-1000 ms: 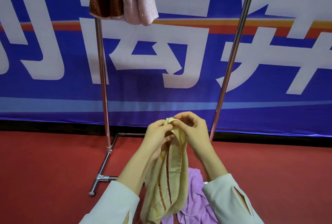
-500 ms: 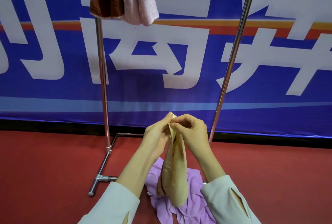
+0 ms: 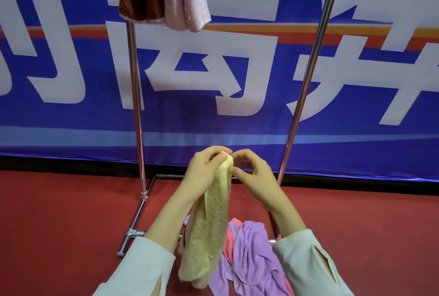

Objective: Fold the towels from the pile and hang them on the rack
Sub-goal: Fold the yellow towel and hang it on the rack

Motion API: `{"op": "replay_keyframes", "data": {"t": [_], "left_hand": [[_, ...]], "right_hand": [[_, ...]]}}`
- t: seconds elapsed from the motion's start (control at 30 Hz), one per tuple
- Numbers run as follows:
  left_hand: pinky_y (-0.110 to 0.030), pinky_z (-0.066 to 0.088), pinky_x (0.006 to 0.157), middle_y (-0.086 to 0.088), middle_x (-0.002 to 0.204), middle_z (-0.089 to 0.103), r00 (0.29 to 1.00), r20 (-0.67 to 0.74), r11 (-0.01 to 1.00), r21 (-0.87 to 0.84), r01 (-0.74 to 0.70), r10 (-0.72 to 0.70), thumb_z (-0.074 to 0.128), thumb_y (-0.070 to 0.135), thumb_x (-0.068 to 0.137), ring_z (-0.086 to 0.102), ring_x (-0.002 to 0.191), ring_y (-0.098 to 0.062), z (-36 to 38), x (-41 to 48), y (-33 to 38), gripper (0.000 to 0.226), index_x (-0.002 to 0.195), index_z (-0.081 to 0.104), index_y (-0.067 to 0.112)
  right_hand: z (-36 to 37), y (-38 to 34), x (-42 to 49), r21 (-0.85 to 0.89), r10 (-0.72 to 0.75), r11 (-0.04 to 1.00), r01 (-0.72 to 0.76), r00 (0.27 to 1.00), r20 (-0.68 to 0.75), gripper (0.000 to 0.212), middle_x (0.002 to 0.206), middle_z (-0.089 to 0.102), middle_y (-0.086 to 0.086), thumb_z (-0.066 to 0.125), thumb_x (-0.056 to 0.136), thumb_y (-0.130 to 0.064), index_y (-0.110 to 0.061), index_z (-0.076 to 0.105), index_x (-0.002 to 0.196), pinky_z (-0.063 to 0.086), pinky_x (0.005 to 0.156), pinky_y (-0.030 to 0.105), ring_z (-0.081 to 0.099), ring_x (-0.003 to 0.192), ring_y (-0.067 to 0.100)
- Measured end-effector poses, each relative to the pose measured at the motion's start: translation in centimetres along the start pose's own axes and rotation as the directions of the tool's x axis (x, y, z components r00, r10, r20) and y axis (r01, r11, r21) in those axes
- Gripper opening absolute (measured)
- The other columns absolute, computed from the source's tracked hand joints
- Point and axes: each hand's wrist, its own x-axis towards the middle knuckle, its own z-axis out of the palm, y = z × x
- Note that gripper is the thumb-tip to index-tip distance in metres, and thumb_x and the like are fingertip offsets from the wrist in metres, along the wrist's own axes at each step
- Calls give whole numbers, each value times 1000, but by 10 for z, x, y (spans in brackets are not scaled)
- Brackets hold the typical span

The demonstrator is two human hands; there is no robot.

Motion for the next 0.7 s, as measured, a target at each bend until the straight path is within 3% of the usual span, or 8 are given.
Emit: {"op": "replay_keyframes", "data": {"t": [0.07, 0.13, 0.3, 0.4, 0.47, 0.53, 0.63, 0.7], "left_hand": [[-21, 47, 76, -4, 90, 69, 1000, -11, 997, -73, -14, 13, 53, 9, 94, 61, 80, -11, -1, 0, 2, 14, 100, 64, 16], [-24, 45, 72, -5, 85, 66, 999, -39, 990, -137, -33, 28, 52, 9, 95, 58, 74, -12, -4, 1, 4, 11, 100, 57, 18], [-30, 45, 70, -1, 82, 63, 991, -122, 962, -260, -83, 53, 54, 11, 95, 58, 71, -13, -16, 2, 5, 13, 101, 52, 22], [-24, 45, 66, 6, 75, 62, 988, -140, 953, -285, -102, 64, 55, 11, 95, 56, 66, -7, -22, 2, 5, 12, 101, 53, 20], [-20, 45, 60, 8, 70, 62, 989, -136, 946, -308, -98, 58, 54, 8, 94, 56, 61, -4, -20, 0, 5, 11, 101, 53, 17], [-21, 46, 58, 4, 70, 63, 990, -137, 930, -355, -93, 46, 54, 8, 95, 57, 62, -8, -16, -2, 6, 10, 101, 53, 15], [-24, 47, 57, -1, 70, 63, 988, -148, 890, -446, -100, 37, 55, 10, 95, 57, 61, -11, -12, -4, 11, 9, 101, 52, 16], [-24, 48, 56, 0, 71, 63, 985, -167, 856, -505, -112, 30, 56, 10, 94, 57, 60, -11, -14, -3, 16, 10, 101, 52, 16]], "right_hand": [[3, 5, 0, 34, 30, 999, -33, 996, 89, 7, 86, 70, -3, 69, 86, -15, -15, 65, 91, 51, 79, 27, 64, 83, 11], [6, 7, -1, 55, 27, 998, -33, 995, 100, 14, 74, 61, -5, 71, 86, -21, -13, 60, 80, 44, 68, 22, 53, 69, 9], [2, 7, -3, 168, 38, 983, -76, 976, 215, 35, 55, 46, -6, 66, 89, -10, -14, 42, 65, 33, 55, 19, 40, 54, 9], [1, 12, -5, 195, 77, 971, -141, 950, 302, 24, 62, 50, -1, 68, 88, -7, -14, 48, 75, 37, 60, 18, 44, 58, 7], [5, 18, -7, 189, 101, 965, -181, 924, 368, 12, 80, 61, 3, 67, 88, -3, -9, 57, 92, 45, 73, 21, 57, 73, 8], [9, 25, -7, 145, 107, 972, -187, 894, 435, 14, 96, 66, 0, 61, 92, -4, -10, 61, 105, 49, 80, 22, 62, 88, 7], [15, 39, -8, 45, 198, 966, -254, 844, 499, 12, 80, 63, -10, 52, 99, -10, -17, 61, 96, 43, 63, 18, 56, 68, -3], [16, 53, -11, -66, 283, 955, -290, 817, 502, 11, 78, 58, -2, 52, 98, -11, -16, 57, 91, 39, 59, 22, 51, 63, 3]]}}
